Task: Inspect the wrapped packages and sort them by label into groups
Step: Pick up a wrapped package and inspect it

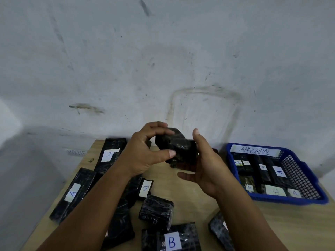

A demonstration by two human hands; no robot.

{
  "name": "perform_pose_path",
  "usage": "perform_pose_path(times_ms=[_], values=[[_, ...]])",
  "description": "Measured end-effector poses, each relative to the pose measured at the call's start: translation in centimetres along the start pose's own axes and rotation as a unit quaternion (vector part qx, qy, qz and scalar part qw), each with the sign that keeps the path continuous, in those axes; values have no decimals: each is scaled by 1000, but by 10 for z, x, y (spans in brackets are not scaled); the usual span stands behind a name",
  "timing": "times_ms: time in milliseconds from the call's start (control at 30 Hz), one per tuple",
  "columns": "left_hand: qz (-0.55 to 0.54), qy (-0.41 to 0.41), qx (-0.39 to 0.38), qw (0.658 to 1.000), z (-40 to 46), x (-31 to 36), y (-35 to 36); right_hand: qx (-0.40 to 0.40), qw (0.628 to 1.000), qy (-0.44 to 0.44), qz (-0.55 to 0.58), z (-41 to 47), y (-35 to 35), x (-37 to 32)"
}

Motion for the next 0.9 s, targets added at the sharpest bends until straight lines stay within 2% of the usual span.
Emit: perform_pose_path(times_ms=[100, 167, 300, 467, 633, 733, 900], values=[[-20, -2, -69, 997, -3, -2, 3, -26, 998, 1, 62, 2, -3, 1], [-32, -63, -81, 994, -4, -4, 7, -13, 997, -29, 63, 4, -6, -1], [17, -206, 21, 978, -3, -9, 4, -20, 998, -53, 12, 5, -1, -1], [-47, -195, 38, 979, -1, -14, 6, -29, 995, -84, -38, 3, 2, 0], [-94, -157, -21, 983, -4, -1, 11, -20, 985, -163, -50, 3, -3, -7], [-111, -151, -5, 982, -4, -1, 11, -10, 978, -192, -81, 3, -5, -8], [-106, -109, -4, 988, -3, -2, 12, -35, 978, -194, -66, -4, 1, -10]])
Point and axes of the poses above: each hand's wrist, its own z-axis towards the middle knuckle, its own y-axis out of the palm, x = y × z, the point moved 5 cm from there along z, towards the middle knuckle, and after that the axes turned 9 degrees about y, right-handed, at the moved point
